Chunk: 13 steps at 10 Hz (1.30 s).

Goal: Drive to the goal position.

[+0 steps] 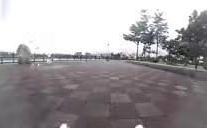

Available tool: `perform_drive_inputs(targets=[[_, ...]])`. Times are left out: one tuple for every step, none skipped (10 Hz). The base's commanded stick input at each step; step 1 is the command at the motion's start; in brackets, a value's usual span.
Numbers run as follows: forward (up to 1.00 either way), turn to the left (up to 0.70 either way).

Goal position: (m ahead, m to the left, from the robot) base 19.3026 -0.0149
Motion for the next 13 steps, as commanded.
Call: perform_drive_inputs(targets=[[0.85, -0.31], [0.85, -0.25], [0.85, -0.16], [0.85, -0.08], [0.85, -0.02], [0.85, 0.01], [0.85, 0.01], [0.85, 0.01], [0.85, 0.01], [0.85, 0.01], [0.85, 0.01], [0.85, 0.01], [0.85, 0.01]])
